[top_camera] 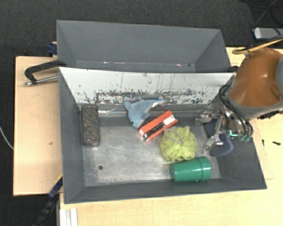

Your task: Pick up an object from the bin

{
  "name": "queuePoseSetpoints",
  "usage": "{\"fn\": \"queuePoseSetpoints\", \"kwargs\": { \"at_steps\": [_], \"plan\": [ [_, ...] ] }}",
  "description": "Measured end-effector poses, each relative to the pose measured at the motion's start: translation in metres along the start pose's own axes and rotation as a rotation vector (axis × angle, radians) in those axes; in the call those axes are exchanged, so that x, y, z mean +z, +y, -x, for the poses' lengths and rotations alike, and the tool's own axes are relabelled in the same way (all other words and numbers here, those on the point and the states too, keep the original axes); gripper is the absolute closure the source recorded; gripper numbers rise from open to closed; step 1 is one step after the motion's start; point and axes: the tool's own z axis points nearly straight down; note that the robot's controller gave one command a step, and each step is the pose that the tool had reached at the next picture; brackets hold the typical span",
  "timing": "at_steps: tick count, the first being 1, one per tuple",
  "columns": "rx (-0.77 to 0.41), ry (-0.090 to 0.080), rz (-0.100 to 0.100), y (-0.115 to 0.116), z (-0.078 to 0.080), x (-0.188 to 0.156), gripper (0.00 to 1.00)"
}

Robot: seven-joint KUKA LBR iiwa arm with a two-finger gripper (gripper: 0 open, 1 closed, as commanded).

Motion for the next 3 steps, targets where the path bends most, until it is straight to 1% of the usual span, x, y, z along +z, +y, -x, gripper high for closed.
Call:
{"fn": "queuePoseSetpoints", "kwargs": {
  "at_steps": [1,2,3],
  "plan": [
    [-0.001,-0.008,-0.001,0.000,0.002,-0.004,0.00],
    [-0.052,-0.026,-0.006,0.029,-0.005,0.025,0.00],
    [-0.386,-0.049,-0.011,0.049,-0.034,0.056,1.00]
  ]
}}
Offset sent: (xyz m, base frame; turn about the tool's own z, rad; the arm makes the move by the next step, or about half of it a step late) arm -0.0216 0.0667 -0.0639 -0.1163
